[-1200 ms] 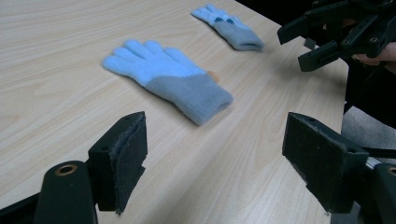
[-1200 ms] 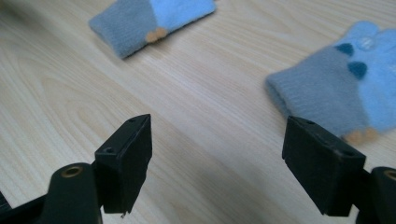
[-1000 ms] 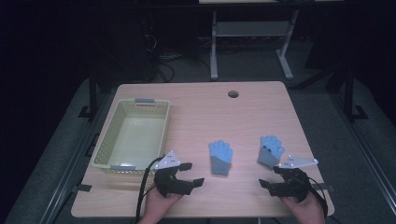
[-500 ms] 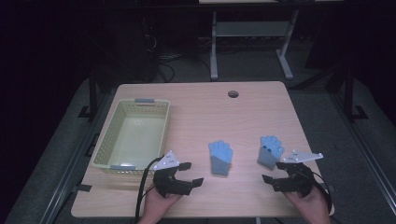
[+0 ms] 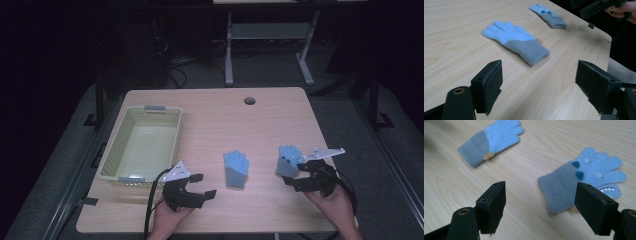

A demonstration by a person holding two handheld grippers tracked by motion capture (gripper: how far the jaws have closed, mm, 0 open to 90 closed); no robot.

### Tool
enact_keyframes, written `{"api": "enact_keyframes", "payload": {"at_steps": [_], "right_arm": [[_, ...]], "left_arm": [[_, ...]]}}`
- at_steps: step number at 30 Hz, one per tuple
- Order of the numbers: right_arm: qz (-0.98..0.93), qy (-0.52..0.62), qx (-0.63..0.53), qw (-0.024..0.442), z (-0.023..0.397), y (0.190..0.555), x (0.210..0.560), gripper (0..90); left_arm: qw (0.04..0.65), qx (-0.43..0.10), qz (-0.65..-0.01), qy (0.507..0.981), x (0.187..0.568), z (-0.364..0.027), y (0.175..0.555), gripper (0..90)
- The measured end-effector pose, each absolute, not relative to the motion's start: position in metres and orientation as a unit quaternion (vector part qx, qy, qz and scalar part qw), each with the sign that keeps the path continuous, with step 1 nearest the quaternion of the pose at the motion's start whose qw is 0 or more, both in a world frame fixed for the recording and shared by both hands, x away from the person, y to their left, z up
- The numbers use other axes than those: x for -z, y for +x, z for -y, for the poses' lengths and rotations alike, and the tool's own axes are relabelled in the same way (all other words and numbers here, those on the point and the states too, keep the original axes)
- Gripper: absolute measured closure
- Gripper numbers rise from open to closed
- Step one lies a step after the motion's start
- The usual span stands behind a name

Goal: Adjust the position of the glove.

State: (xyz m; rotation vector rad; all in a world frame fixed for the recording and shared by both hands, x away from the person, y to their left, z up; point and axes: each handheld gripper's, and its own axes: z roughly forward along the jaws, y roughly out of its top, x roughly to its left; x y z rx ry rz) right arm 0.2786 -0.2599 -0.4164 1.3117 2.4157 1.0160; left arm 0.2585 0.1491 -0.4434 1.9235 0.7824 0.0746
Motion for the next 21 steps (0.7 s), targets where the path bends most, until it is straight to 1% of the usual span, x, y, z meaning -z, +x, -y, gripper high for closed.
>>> {"api": "enact_keyframes", "payload": {"at_steps": [1, 4, 14, 17, 21], "right_arm": [[-0.822, 0.446, -0.341, 0.096, 0.261, 0.283, 0.415, 25.3], [-0.824, 0.447, -0.336, 0.091, 0.261, 0.286, 0.414, 25.8], [-0.831, 0.452, -0.312, 0.089, 0.264, 0.307, 0.405, 26.0], [-0.832, 0.45, -0.313, 0.083, 0.264, 0.313, 0.404, 28.8], [-0.836, 0.448, -0.307, 0.079, 0.261, 0.322, 0.402, 29.1]], "left_arm": [[0.506, -0.031, -0.324, 0.799, 0.444, -0.149, 0.259, 21.3], [0.506, -0.031, -0.323, 0.799, 0.443, -0.148, 0.258, 21.3], [0.506, -0.035, -0.321, 0.8, 0.443, -0.149, 0.257, 21.3], [0.509, -0.036, -0.323, 0.797, 0.443, -0.15, 0.256, 21.3], [0.513, -0.042, -0.322, 0.794, 0.441, -0.15, 0.255, 21.4]]}}
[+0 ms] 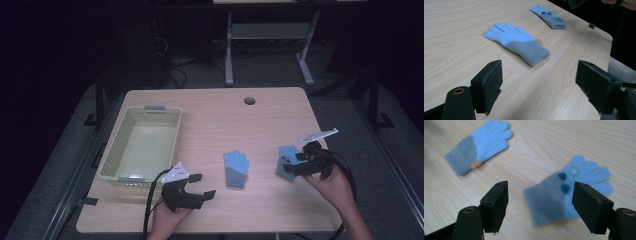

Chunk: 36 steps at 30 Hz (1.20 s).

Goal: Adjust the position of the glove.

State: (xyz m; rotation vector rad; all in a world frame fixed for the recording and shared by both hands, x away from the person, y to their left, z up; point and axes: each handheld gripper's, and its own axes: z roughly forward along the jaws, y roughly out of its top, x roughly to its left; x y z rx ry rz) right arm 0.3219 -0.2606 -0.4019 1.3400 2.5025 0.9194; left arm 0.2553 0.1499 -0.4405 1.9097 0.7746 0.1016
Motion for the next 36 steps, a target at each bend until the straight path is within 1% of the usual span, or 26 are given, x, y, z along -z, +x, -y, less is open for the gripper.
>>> {"api": "enact_keyframes", "payload": {"at_steps": [7, 12, 14, 18, 24, 27, 36], "right_arm": [[-0.837, 0.46, -0.288, 0.076, 0.261, 0.343, 0.4, 31.2], [-0.838, 0.469, -0.268, 0.069, 0.261, 0.353, 0.408, 36.1], [-0.84, 0.474, -0.256, 0.066, 0.263, 0.357, 0.413, 40.1], [-0.838, 0.486, -0.239, 0.062, 0.265, 0.364, 0.421, 42.7], [-0.84, 0.498, -0.211, 0.05, 0.261, 0.37, 0.43, 48.0], [-0.846, 0.499, -0.182, 0.049, 0.258, 0.373, 0.439, 52.3], [-0.846, 0.5, -0.173, 0.059, 0.256, 0.37, 0.444, 56.2]], "left_arm": [[0.508, -0.036, -0.322, 0.798, 0.443, -0.147, 0.257, 21.3], [0.507, -0.036, -0.321, 0.799, 0.444, -0.147, 0.257, 21.3], [0.506, -0.036, -0.322, 0.799, 0.444, -0.147, 0.257, 21.3], [0.507, -0.043, -0.318, 0.8, 0.442, -0.148, 0.255, 21.4], [0.505, -0.041, -0.321, 0.8, 0.443, -0.147, 0.256, 21.4], [0.507, -0.042, -0.32, 0.799, 0.442, -0.146, 0.256, 21.4], [0.506, -0.038, -0.319, 0.8, 0.443, -0.146, 0.256, 21.8]]}}
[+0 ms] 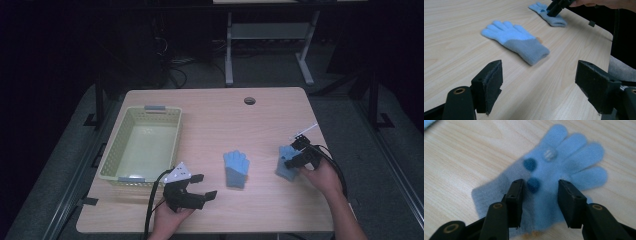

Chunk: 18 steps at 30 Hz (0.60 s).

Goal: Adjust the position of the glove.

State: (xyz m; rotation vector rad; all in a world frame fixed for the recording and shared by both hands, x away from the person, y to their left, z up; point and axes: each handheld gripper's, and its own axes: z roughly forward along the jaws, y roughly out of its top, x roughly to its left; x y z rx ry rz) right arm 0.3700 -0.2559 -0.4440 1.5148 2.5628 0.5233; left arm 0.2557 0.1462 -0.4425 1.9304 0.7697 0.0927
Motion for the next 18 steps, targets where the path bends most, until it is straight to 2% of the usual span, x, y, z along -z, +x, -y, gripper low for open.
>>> {"api": "enact_keyframes", "payload": {"at_steps": [9, 18], "right_arm": [[-0.849, 0.498, -0.165, 0.057, 0.2546, 0.3731, 0.4432, 63.5], [-0.847, 0.499, -0.174, 0.05, 0.2564, 0.3737, 0.443, 76.3]], "left_arm": [[0.506, -0.044, -0.322, 0.799, 0.4427, -0.1458, 0.2548, 21.8], [0.508, -0.036, -0.328, 0.796, 0.444, -0.1472, 0.2566, 22.0]]}}
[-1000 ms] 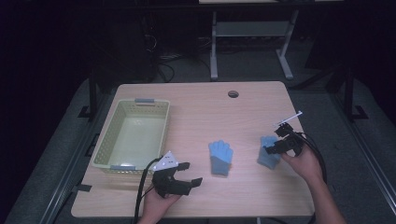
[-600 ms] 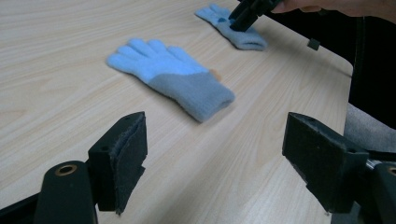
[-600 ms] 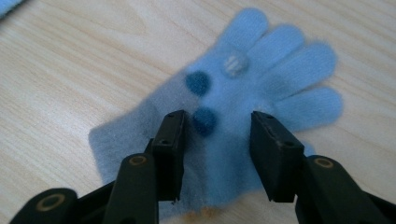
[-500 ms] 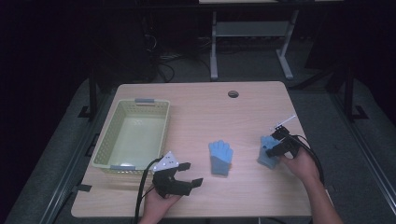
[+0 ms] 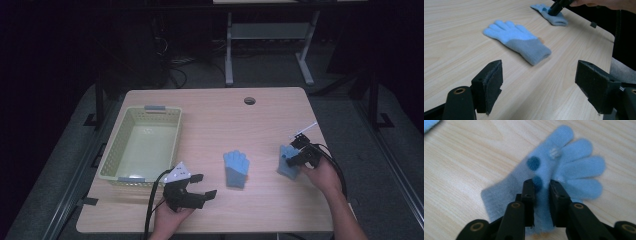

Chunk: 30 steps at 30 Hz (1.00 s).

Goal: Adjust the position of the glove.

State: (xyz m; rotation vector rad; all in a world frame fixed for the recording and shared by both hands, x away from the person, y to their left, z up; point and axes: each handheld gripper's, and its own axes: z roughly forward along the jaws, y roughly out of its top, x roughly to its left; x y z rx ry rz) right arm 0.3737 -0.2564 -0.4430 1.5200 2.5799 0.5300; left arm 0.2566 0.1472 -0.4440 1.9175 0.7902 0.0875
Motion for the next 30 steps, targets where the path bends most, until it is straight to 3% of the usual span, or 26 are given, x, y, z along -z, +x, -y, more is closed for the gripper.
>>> {"api": "enact_keyframes", "payload": {"at_steps": [13, 30], "right_arm": [[-0.845, 0.497, -0.186, 0.066, 0.256, 0.366, 0.434, 80.4], [-0.841, 0.47, -0.26, 0.068, 0.246, 0.351, 0.396, 80.5]], "left_arm": [[0.509, -0.035, -0.328, 0.795, 0.443, -0.149, 0.257, 22.3], [0.514, -0.034, -0.329, 0.791, 0.442, -0.15, 0.256, 22.3]]}}
